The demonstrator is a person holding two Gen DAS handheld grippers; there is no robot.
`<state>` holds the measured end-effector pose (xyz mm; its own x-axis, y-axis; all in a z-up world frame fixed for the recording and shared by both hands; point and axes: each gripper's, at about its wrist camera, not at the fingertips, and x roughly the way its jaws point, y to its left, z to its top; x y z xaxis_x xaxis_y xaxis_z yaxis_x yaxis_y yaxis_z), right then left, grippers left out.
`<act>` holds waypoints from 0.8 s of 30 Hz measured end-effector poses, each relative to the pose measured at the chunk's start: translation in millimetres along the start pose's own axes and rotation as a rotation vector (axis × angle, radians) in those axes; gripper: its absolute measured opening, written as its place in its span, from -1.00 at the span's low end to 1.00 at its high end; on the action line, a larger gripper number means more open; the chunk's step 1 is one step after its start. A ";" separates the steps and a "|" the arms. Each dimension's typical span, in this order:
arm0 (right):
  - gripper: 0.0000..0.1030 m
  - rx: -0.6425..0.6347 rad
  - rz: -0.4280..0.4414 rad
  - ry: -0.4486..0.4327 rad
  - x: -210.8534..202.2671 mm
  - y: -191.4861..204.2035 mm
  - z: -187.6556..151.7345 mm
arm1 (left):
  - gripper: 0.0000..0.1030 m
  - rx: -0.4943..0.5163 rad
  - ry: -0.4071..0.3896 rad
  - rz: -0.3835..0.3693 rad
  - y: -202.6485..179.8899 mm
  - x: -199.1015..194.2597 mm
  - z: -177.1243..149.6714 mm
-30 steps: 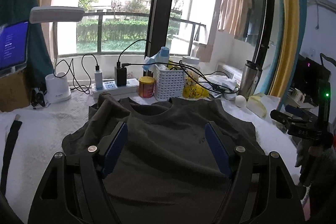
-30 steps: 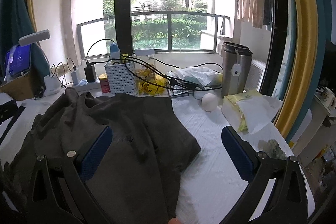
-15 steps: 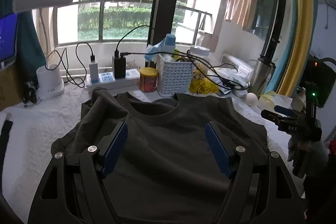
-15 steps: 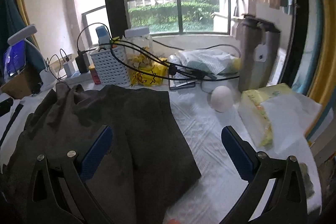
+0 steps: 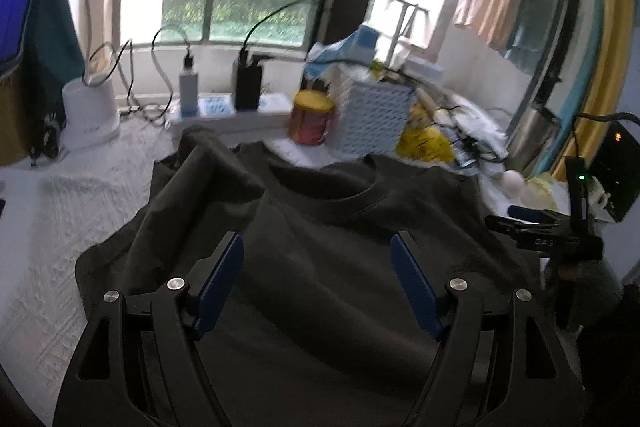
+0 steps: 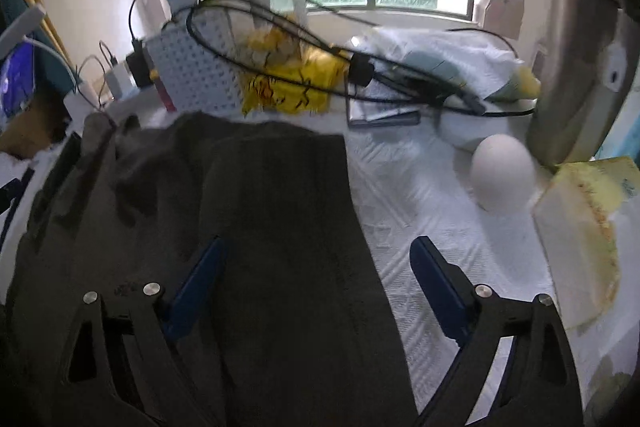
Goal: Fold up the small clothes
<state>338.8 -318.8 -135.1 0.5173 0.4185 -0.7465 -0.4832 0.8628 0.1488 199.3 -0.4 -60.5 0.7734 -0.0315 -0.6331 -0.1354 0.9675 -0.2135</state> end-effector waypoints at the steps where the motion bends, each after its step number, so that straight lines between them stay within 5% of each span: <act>1: 0.64 -0.009 -0.001 0.021 4.4 1.3 -0.9 | 0.53 -0.010 0.009 0.008 3.0 3.9 0.0; 5: 0.34 -0.076 -0.021 0.025 6.0 12.2 -1.4 | 0.53 -0.027 0.022 0.010 9.9 12.1 -0.9; 7: -0.16 -0.072 -0.019 0.016 4.0 10.3 -0.9 | 0.53 -0.031 0.025 0.001 9.8 12.0 -2.0; 11: -0.72 -0.041 -0.003 0.007 -0.3 5.5 -0.5 | 0.53 -0.022 0.024 -0.009 8.8 5.9 -2.6; 20: -1.00 0.132 -0.081 -0.074 -36.9 -38.3 -12.3 | 0.53 -0.009 -0.002 -0.004 6.1 -12.6 -0.1; 24: -1.00 0.179 -0.040 -0.105 -56.5 -52.5 -17.5 | 0.53 0.012 -0.008 -0.016 -1.2 -20.0 -0.1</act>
<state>322.6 -392.7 -112.1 0.6090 0.4025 -0.6834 -0.3326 0.9118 0.2406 183.9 -1.0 -47.6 0.7806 -0.0454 -0.6233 -0.1154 0.9697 -0.2151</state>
